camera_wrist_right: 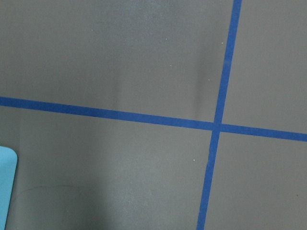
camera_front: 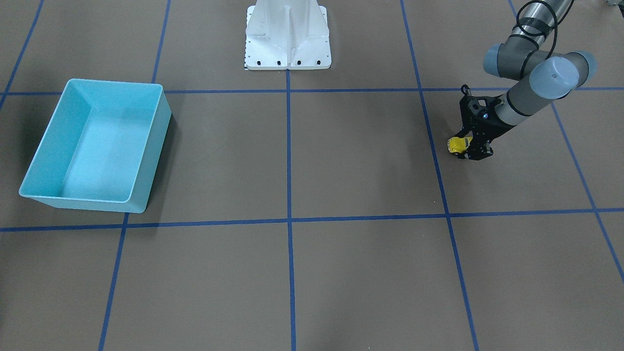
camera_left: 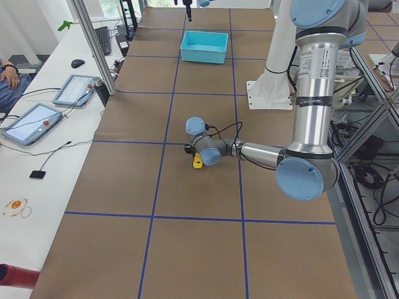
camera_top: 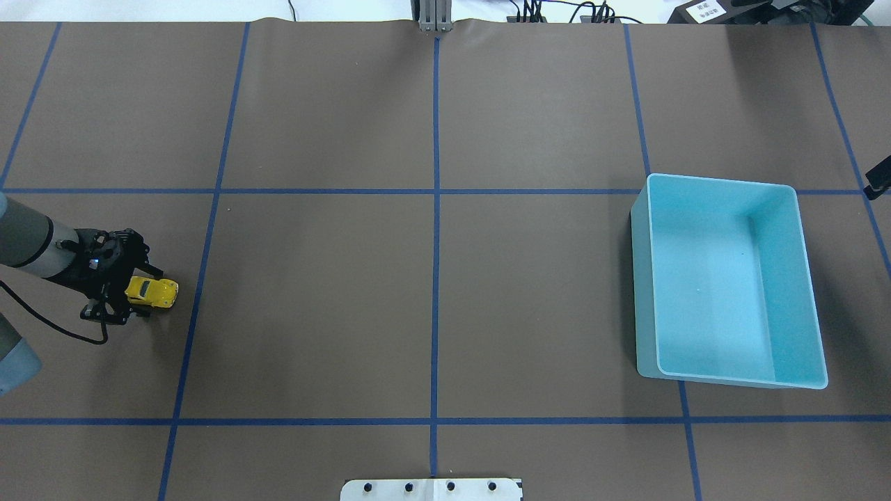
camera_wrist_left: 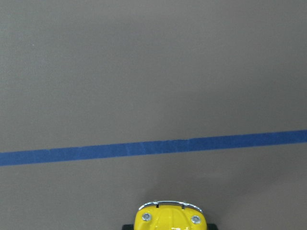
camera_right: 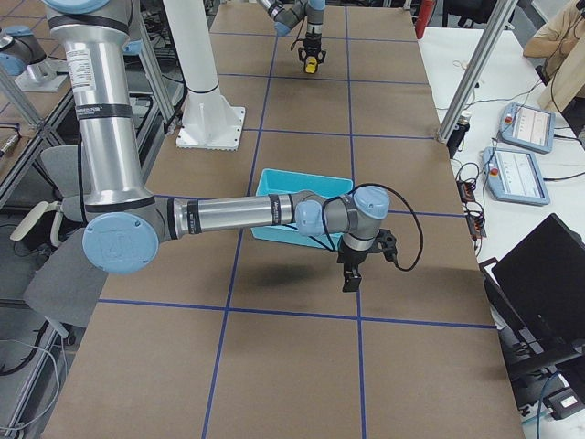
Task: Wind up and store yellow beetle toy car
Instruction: 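Release the car from the left gripper so it rolls toward the bin, then raise the left gripper away while the right arm moves toward the bin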
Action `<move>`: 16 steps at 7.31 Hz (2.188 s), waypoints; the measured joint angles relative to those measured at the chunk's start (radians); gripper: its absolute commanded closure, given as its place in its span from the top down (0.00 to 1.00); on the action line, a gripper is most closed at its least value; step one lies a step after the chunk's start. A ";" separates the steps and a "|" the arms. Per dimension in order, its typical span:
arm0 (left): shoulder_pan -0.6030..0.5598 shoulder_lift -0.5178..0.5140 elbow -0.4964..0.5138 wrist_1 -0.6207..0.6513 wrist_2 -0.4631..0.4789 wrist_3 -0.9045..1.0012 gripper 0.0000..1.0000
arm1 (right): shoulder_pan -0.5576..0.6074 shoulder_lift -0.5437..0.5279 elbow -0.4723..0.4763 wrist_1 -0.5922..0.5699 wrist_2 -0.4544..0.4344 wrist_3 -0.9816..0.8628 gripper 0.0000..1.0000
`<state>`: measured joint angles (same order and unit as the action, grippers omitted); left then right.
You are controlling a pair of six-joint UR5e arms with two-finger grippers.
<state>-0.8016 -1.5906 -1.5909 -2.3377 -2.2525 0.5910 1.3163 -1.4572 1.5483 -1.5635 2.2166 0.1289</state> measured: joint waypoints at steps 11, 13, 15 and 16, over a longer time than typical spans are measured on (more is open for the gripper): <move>-0.126 0.001 0.005 -0.002 -0.117 -0.033 1.00 | -0.005 0.001 -0.001 0.000 0.000 0.000 1.00; -0.166 -0.003 -0.002 0.000 -0.146 -0.204 1.00 | -0.010 0.001 -0.001 0.000 0.000 0.000 1.00; -0.223 -0.012 -0.003 0.010 -0.159 -0.399 1.00 | -0.026 0.019 -0.003 -0.001 -0.004 0.015 1.00; -0.269 -0.024 -0.004 0.044 -0.160 -0.463 1.00 | -0.032 0.041 -0.005 -0.002 -0.004 0.043 1.00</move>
<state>-1.0704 -1.6145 -1.5950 -2.2941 -2.4120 0.1283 1.2846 -1.4158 1.5435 -1.5652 2.2129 0.1719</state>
